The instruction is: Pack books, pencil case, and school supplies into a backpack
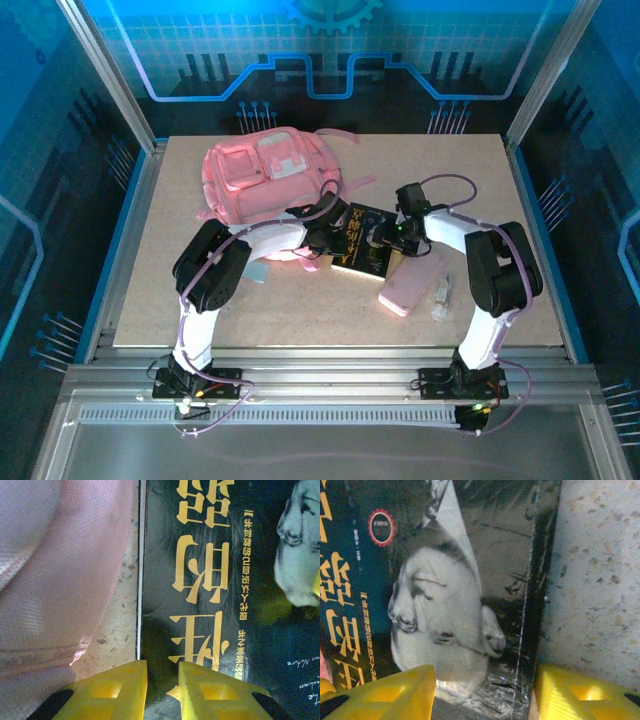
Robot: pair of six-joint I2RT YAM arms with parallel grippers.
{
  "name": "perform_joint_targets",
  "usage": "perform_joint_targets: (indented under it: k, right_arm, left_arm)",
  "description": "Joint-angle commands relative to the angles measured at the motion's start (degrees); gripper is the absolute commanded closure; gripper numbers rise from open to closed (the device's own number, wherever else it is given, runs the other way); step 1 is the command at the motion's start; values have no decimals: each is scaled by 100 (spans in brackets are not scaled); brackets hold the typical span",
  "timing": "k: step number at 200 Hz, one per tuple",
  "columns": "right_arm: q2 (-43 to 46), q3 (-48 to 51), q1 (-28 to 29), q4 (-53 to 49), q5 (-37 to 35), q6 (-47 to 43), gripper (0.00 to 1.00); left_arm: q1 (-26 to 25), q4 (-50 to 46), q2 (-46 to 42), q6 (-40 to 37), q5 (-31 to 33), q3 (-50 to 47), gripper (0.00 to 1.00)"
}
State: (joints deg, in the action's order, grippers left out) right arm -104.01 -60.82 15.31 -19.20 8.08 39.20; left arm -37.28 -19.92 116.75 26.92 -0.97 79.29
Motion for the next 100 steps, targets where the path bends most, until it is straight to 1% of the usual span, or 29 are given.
perform_joint_targets:
  k: [1, 21, 43, 76, 100]
  right_arm:
    - [93, 395, 147, 1209, 1337, 427, 45]
    - [436, 619, 58, 1907, 1935, 733, 45]
    - [761, 650, 19, 2084, 2221, 849, 45]
    - [1003, 800, 46, 2324, 2444, 982, 46]
    - [847, 848, 110, 2363, 2435, 1006, 46]
  left_arm:
    - [-32, -210, 316, 85, -349, -140, 77]
    - [-34, -214, 329, 104, -393, -149, 78]
    - [-36, -214, 315, 121, -424, -150, 78]
    - [-36, -213, 284, 155, -445, -160, 77]
    - [-39, -200, 266, 158, -459, -153, 77]
